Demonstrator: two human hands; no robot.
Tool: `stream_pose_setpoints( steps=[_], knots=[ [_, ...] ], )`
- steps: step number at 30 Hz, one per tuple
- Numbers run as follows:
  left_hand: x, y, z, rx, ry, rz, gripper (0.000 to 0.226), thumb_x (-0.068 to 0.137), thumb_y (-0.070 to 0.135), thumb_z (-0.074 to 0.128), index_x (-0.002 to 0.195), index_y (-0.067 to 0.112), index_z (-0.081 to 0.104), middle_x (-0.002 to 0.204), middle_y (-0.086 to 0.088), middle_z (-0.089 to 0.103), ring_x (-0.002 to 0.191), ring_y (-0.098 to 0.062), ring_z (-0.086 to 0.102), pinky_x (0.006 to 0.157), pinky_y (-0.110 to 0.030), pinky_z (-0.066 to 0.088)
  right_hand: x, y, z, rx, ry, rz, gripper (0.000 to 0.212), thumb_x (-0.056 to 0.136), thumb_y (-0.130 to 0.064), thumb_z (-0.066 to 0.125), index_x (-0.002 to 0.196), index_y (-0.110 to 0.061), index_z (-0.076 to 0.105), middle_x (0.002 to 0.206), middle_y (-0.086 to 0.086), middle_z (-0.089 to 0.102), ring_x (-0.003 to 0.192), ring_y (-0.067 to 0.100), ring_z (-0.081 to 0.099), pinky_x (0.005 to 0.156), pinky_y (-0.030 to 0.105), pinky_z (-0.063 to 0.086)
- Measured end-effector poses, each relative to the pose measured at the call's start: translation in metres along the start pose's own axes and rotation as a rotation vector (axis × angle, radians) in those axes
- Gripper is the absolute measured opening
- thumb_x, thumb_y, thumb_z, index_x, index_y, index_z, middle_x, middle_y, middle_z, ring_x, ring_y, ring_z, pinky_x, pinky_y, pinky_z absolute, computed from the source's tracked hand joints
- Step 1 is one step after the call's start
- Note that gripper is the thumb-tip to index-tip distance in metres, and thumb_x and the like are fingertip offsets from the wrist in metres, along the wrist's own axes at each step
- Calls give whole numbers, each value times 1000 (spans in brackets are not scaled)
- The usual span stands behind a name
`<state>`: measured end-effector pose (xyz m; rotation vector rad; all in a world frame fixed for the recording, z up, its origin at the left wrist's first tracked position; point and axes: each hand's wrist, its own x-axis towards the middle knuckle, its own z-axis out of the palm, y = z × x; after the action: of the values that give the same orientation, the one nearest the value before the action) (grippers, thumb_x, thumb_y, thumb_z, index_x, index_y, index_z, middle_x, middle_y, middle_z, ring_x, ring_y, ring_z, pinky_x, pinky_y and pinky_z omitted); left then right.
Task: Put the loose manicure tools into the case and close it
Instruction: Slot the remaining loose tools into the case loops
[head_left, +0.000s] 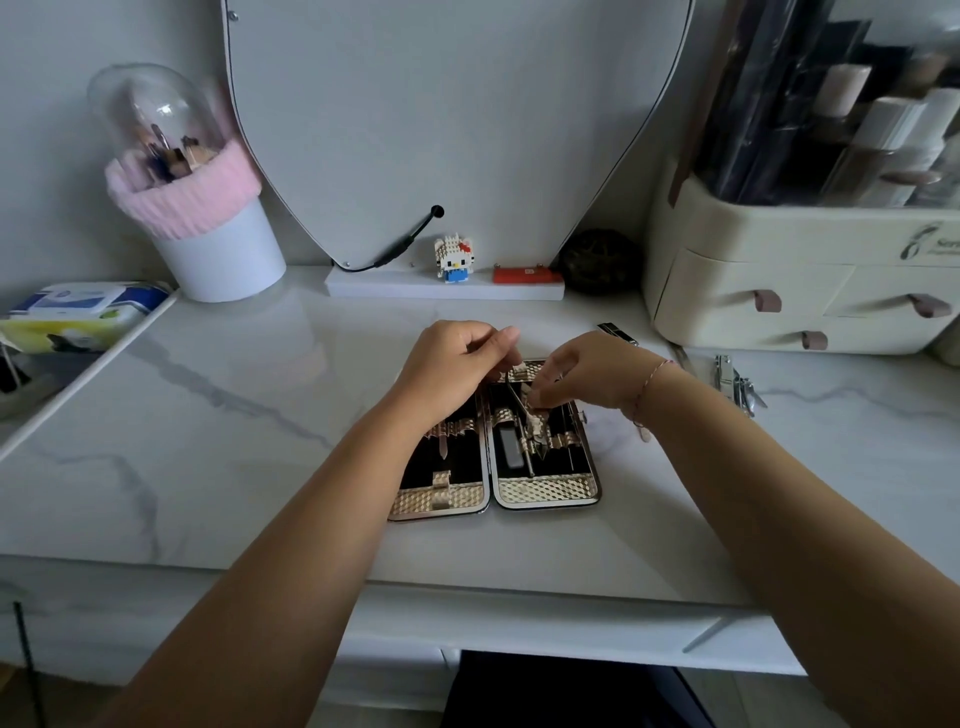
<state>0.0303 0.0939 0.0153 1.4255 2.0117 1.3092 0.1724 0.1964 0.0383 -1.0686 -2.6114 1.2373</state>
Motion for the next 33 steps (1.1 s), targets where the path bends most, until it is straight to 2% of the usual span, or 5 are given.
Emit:
stream_pose_setpoints(
  steps=[5, 15, 23, 29, 33],
  knots=[
    [0, 1, 0, -2, -9, 0, 32, 91, 42, 54, 76, 21, 72, 74, 9, 71, 70, -1, 64, 72, -21, 49, 3, -6, -8, -60, -63, 38, 12, 71, -25, 78, 81, -25, 72, 78, -11, 64, 81, 3, 53, 63, 16, 35],
    [-4, 3, -2, -22, -16, -16, 29, 92, 40, 54, 74, 24, 71, 73, 12, 69, 68, 3, 62, 71, -21, 45, 10, -22, -14, -519, -163, 54, 45, 76, -50, 68, 111, -22, 68, 120, 0, 62, 114, 20, 53, 98, 35, 40],
    [-1, -2, -5, -33, 73, -1, 30, 92, 41, 53, 76, 24, 71, 80, 3, 72, 81, -15, 66, 78, -30, 49, -24, 15, -60, 7, 96, -105, 19, 80, -20, 70, 98, -14, 68, 90, -1, 68, 82, 12, 58, 74, 25, 44],
    [3, -5, -8, 51, 53, -33, 29, 94, 41, 50, 80, 25, 70, 85, 15, 67, 82, 2, 60, 69, -18, 39, -56, 58, -73, -260, 300, 32, 16, 75, -29, 75, 74, -13, 72, 67, 1, 67, 58, 8, 55, 54, 2, 39],
    [2, -10, -10, 92, 49, -76, 33, 93, 43, 49, 81, 23, 72, 89, 11, 67, 86, -2, 58, 74, -23, 39, -59, 58, -50, -345, 293, 77, 22, 73, -37, 73, 67, -16, 73, 61, 7, 66, 57, 21, 62, 63, 27, 50]
  ],
)
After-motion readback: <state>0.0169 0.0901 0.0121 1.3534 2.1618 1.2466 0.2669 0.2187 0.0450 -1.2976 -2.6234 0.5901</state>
